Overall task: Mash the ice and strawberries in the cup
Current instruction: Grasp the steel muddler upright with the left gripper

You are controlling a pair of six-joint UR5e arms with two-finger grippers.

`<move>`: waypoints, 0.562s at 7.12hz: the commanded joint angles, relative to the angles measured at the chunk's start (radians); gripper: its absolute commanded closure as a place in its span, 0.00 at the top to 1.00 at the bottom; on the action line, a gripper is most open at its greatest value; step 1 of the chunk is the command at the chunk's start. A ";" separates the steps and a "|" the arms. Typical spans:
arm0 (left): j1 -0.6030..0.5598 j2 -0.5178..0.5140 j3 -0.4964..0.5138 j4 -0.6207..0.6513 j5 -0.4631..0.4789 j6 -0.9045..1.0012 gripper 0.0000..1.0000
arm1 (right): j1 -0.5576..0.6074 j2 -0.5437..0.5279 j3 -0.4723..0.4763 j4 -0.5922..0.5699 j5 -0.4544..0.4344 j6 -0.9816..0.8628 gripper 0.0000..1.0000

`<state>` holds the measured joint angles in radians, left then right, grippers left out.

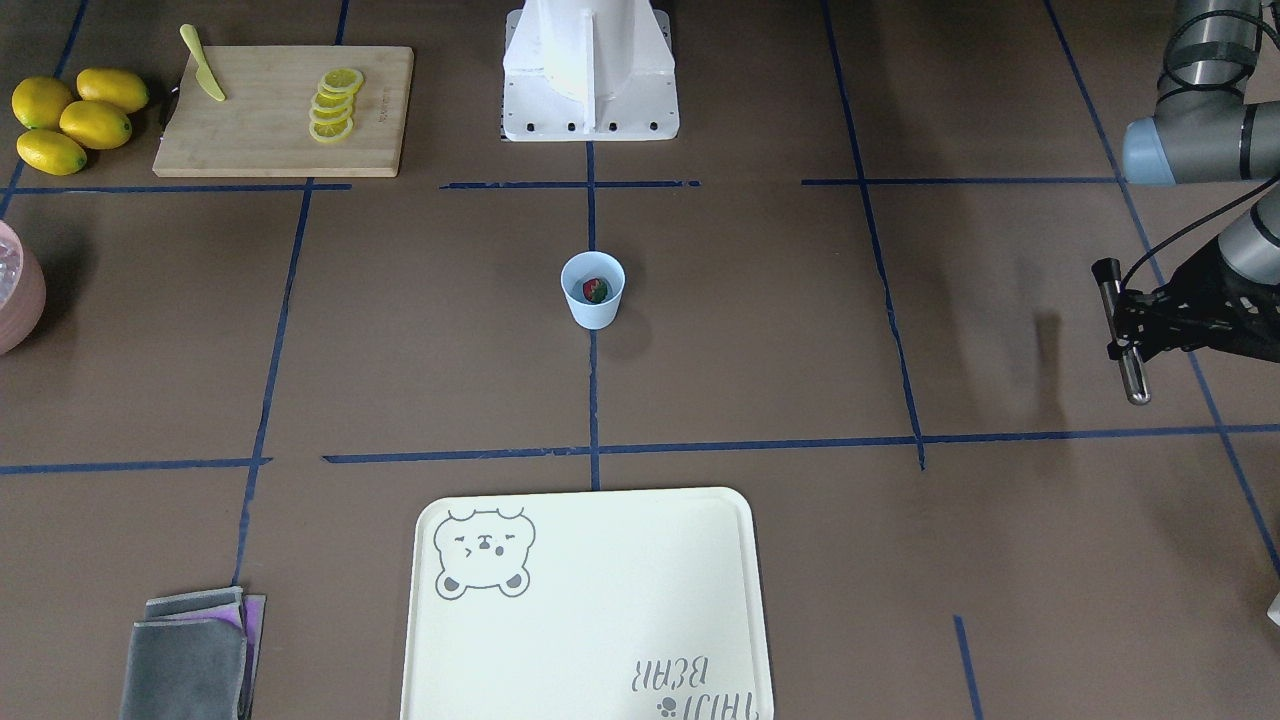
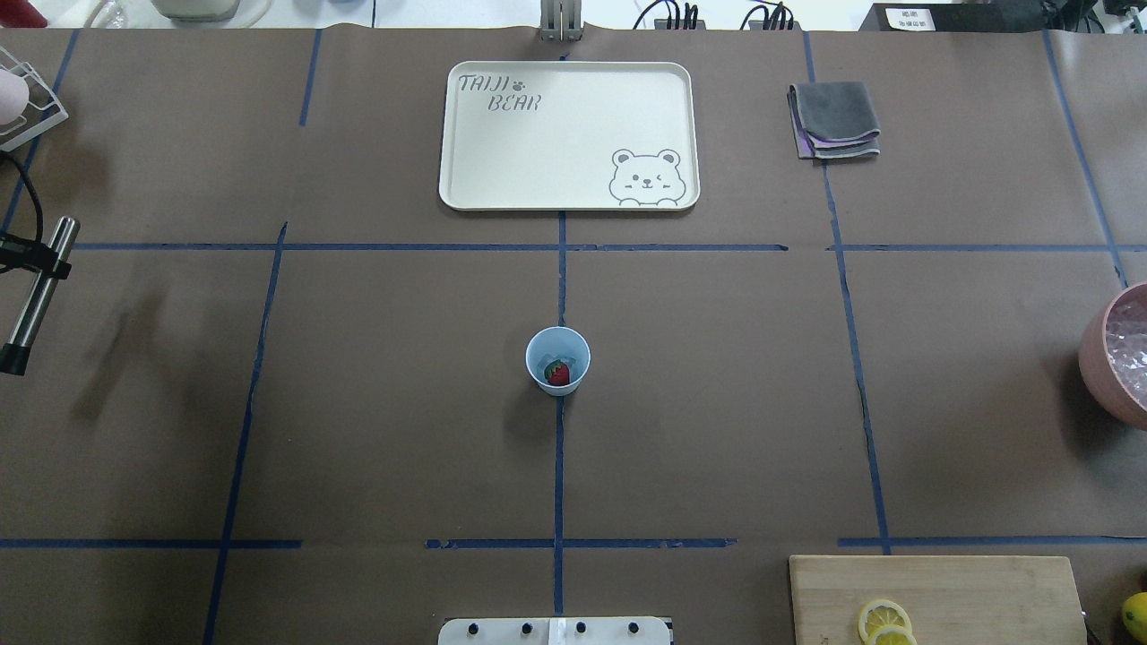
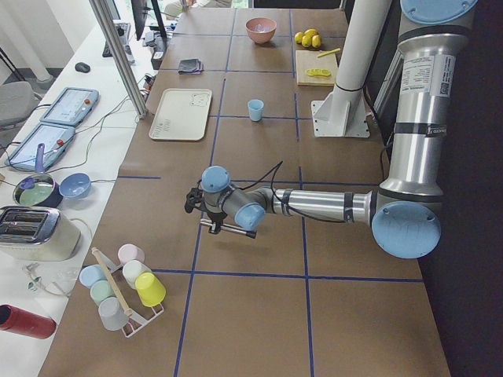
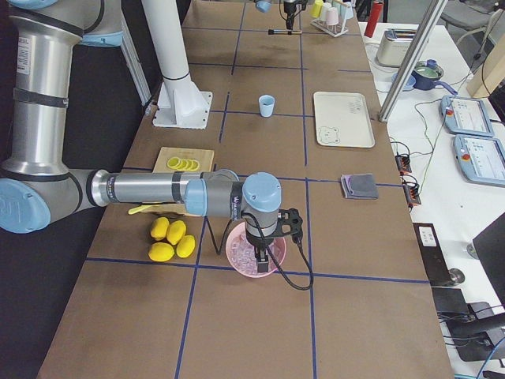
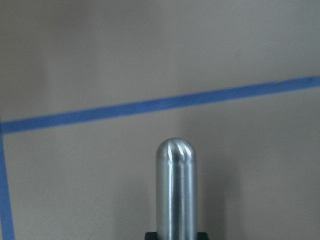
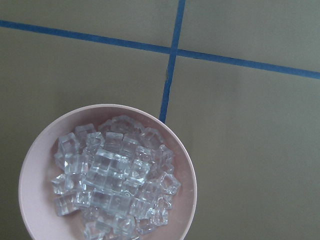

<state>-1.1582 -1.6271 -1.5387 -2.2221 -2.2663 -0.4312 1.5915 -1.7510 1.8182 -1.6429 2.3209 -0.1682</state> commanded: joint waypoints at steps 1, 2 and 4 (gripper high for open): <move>-0.011 -0.061 -0.029 -0.197 0.001 0.095 0.01 | 0.001 0.001 0.000 0.000 0.000 0.000 1.00; -0.009 -0.074 -0.032 -0.282 -0.004 0.085 0.02 | 0.001 0.001 0.000 0.000 0.000 0.000 1.00; -0.002 -0.112 -0.014 -0.513 0.002 -0.072 0.00 | 0.001 0.002 0.001 0.000 0.000 -0.002 1.00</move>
<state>-1.1629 -1.7160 -1.5610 -2.5976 -2.2678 -0.4355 1.5922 -1.7493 1.8180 -1.6429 2.3209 -0.1697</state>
